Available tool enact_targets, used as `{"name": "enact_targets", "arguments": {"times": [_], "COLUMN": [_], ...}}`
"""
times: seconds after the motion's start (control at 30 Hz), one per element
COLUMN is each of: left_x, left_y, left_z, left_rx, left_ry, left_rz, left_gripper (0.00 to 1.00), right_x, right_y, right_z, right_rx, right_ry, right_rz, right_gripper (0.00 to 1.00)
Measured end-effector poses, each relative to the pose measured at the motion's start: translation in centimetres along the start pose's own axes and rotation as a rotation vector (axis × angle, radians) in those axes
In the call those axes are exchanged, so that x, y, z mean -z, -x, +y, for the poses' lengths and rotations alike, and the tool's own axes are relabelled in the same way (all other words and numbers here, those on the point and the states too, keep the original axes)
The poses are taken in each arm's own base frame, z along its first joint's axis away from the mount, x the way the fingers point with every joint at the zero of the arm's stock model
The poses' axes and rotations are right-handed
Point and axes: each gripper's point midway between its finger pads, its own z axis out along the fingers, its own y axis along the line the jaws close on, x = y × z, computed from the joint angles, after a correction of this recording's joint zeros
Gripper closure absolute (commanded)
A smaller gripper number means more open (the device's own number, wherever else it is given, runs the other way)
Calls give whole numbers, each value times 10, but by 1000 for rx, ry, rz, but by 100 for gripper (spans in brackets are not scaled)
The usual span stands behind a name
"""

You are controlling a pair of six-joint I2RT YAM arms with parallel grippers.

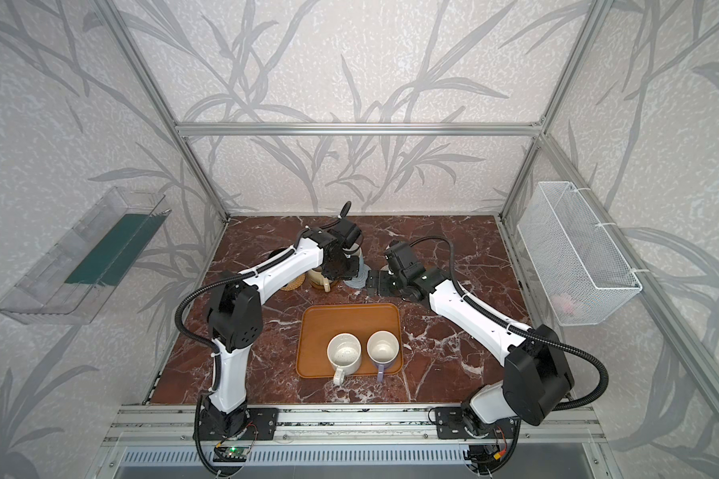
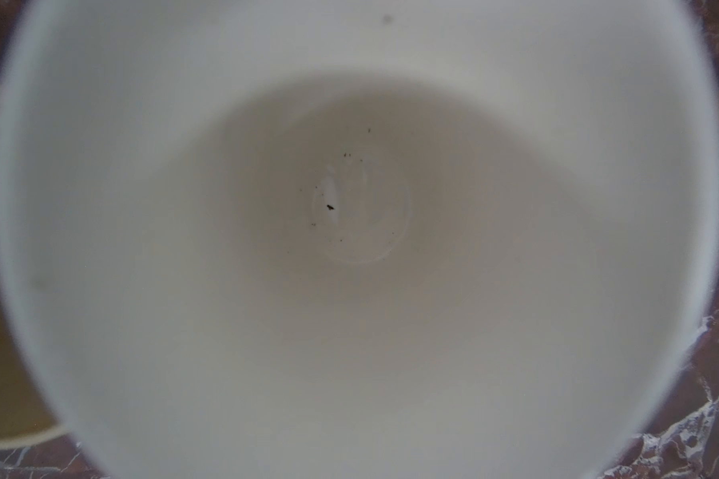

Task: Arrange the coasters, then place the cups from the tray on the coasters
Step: 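Lower the light blue mug onto the blue woven coaster with the left gripper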

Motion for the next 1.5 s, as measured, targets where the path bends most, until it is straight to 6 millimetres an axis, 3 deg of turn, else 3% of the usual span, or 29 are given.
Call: {"name": "enact_targets", "arguments": {"times": [1.3,1.5], "left_x": [-28,-28], "left_y": [-3,-3], "left_z": [-6,-7], "left_rx": [16,27], "left_ry": [57,54], "left_rz": [20,20], "left_gripper": [100,80], "right_x": [-4,-5], "right_y": [-16,-16], "right_z": [-9,-9], "right_rx": [9,8], "right_ry": [-1,-1], "right_rz": [15,15], "right_gripper": [1,1]}}
